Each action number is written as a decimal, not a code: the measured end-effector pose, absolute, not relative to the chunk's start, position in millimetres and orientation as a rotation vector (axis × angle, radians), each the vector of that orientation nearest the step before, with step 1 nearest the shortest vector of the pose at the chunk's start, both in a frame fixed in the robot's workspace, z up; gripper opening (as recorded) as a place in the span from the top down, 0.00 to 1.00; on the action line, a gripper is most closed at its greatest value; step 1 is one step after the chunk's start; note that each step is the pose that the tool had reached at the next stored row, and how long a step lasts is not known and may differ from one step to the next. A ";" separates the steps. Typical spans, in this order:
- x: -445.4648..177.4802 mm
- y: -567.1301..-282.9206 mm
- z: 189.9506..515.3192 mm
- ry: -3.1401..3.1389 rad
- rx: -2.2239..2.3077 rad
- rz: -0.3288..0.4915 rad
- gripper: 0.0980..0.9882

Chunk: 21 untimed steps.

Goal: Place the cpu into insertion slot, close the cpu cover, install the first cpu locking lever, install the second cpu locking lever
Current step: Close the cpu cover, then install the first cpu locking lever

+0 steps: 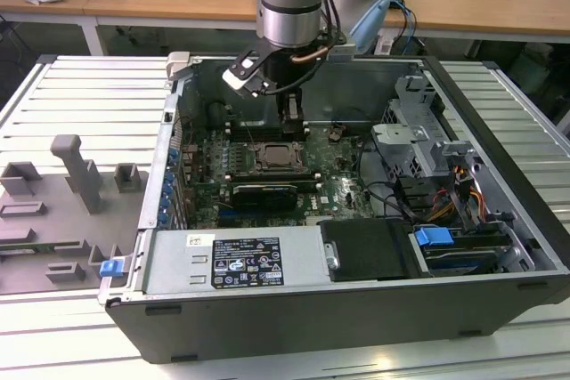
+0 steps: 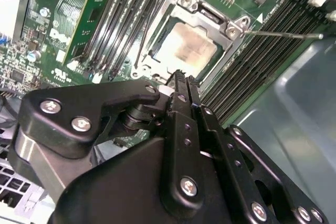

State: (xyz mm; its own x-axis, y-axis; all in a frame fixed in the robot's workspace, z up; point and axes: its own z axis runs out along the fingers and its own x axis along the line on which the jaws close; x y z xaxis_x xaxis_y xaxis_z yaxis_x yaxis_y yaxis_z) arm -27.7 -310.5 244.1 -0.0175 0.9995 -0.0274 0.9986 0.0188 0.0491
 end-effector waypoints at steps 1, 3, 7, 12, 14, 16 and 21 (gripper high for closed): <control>-28.4 -310.5 244.0 2.203 2.163 0.025 0.93; -30.8 -310.4 243.8 2.203 2.163 0.025 0.93; -34.5 -310.5 243.8 2.203 2.163 0.025 0.93; -36.9 -310.5 243.7 2.203 2.163 0.025 0.93; -38.9 -310.4 243.7 2.203 2.163 0.025 0.93; -40.1 -310.5 243.7 2.203 2.163 0.025 0.93; -41.9 -310.5 243.7 2.203 2.163 0.025 0.93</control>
State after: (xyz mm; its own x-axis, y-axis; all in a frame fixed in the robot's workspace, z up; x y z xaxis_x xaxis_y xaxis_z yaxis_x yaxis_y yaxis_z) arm -41.9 -310.5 243.7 -0.0175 0.9995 -0.0272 0.9986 0.0188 0.0494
